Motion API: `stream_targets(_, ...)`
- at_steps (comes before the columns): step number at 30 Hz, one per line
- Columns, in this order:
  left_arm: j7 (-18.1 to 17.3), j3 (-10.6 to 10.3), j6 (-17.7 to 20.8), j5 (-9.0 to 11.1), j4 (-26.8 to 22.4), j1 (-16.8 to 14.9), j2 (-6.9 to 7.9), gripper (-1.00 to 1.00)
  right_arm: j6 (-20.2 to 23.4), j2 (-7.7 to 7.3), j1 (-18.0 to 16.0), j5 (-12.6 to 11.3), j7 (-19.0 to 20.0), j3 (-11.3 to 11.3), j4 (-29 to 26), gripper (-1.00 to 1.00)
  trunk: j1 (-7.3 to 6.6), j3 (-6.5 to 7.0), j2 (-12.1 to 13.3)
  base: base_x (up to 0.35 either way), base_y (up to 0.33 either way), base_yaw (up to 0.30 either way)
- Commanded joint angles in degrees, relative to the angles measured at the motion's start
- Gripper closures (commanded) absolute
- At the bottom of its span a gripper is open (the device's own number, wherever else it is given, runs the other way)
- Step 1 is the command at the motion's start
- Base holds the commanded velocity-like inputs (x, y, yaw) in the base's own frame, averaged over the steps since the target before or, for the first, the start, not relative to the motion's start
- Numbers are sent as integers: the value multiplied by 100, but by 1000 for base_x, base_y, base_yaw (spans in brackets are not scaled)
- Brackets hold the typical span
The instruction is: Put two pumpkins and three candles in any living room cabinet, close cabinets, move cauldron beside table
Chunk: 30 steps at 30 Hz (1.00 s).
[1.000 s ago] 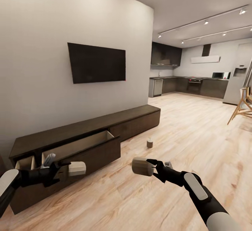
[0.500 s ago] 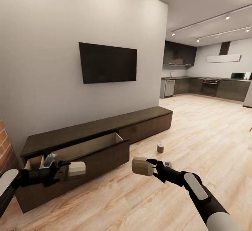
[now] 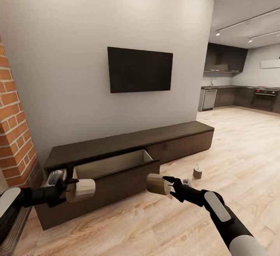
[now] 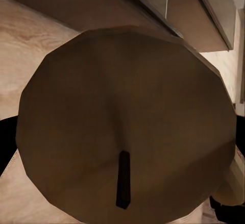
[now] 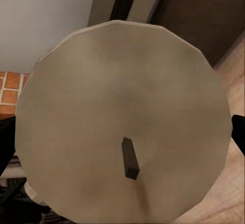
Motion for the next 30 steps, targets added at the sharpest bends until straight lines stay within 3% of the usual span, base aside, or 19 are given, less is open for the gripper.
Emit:
stream_targets(1, 54, 7, 8, 112, -4, -6, -1, 100, 9, -7, -4, -22, 30, 7, -2, 100, 1, -6, -3, 160, 0, 279)
stream_targets(21, 42, 7, 12, 124, 0, -9, -7, 100, 9, -13, -4, -20, 30, 6, 5, 100, 1, -6, -3, 15, 0, 281)
stream_targets(30, 43, 7, 11, 124, 0, -7, -8, 100, 9, -13, -4, -21, 30, 6, 5, 100, -197, 156, 358, 0, 0, 284)
